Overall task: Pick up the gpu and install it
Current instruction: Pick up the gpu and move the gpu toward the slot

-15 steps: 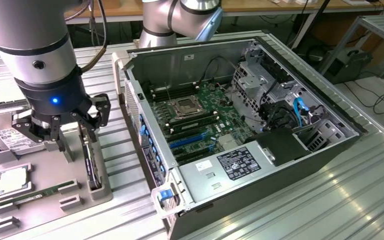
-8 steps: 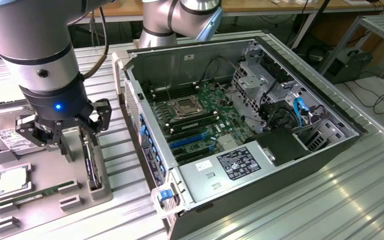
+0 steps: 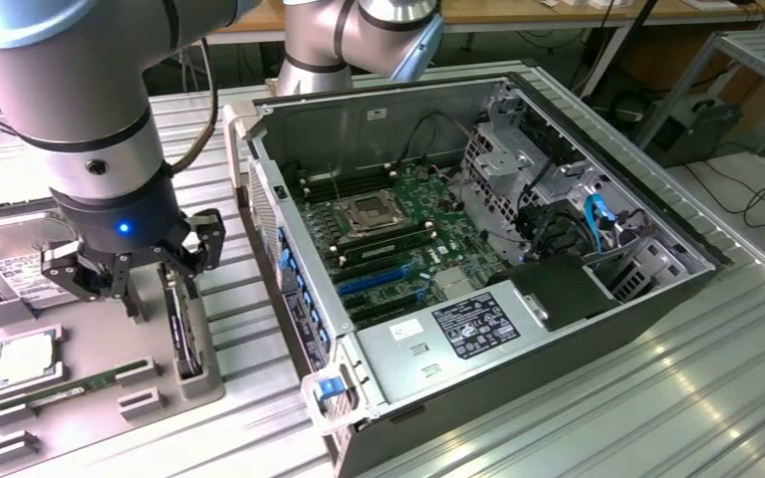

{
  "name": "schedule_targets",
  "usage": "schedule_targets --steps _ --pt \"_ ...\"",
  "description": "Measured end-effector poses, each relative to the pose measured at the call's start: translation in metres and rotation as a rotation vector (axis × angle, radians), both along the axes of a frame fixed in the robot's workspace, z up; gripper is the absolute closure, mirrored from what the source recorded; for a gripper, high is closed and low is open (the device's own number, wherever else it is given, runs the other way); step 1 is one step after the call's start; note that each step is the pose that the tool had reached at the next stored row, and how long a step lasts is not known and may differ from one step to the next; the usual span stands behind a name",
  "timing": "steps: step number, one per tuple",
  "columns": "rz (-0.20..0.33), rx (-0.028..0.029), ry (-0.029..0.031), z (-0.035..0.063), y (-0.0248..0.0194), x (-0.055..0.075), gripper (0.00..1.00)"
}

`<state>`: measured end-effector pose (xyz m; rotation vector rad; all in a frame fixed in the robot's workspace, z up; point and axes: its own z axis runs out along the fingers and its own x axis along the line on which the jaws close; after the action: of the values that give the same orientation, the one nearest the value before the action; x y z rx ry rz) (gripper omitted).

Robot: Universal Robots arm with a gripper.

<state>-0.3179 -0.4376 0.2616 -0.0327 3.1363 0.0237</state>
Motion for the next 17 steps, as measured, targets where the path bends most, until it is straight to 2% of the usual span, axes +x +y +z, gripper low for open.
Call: schedule_targets --steps 7,10,17 --pt "0.000 0.0000 0.0012 -0.0108 0.0000 0.000 0.40" --pt "0.000 -0.0027 0.0013 -0.0170 -0.0001 0.000 0.40" --pt "-0.001 -0.0036 0.0012 -0.0265 0.0000 0.000 0.40"
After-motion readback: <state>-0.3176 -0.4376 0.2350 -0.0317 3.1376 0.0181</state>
